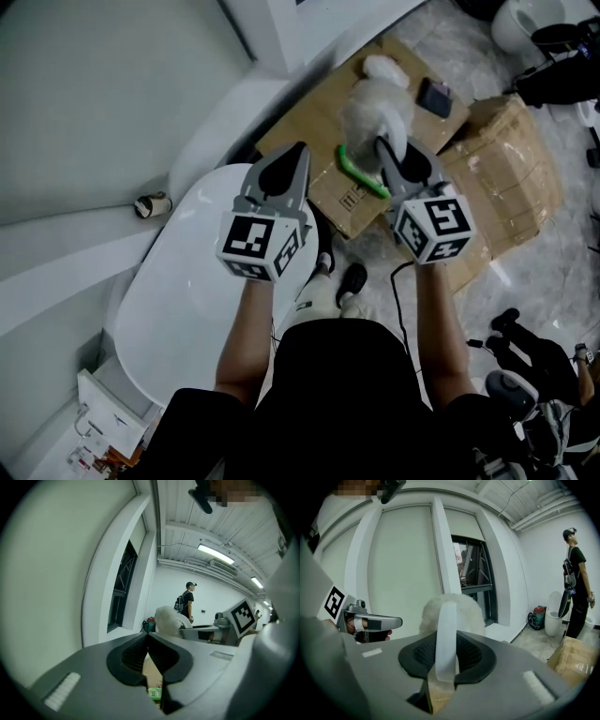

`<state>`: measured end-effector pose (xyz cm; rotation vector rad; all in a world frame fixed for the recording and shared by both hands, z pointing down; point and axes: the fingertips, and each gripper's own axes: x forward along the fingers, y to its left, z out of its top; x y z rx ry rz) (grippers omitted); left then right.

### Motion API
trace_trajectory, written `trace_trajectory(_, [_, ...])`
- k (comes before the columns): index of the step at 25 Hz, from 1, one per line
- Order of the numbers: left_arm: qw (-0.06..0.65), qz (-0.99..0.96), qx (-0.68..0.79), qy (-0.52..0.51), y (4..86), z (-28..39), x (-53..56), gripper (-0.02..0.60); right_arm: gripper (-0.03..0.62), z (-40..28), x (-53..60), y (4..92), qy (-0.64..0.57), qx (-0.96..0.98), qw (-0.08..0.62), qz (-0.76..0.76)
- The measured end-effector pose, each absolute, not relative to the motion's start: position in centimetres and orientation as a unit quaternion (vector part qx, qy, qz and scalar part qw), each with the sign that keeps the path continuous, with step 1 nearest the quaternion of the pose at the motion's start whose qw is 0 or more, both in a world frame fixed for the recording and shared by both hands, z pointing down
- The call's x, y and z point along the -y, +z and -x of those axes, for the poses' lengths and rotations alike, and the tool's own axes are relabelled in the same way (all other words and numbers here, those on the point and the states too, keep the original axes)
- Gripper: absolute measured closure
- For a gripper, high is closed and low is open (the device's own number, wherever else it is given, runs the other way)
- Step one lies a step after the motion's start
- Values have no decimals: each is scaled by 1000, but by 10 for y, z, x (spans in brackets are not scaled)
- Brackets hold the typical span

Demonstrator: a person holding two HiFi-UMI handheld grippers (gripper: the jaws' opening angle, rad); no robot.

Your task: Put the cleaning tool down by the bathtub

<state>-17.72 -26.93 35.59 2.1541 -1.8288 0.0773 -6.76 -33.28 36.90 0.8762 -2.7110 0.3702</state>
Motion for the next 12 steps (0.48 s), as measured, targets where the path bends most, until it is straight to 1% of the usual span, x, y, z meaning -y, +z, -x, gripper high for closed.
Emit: trace_trajectory(12, [193, -753, 629, 38, 418, 214, 317, 583, 500, 115, 380, 439, 137, 926, 183, -300])
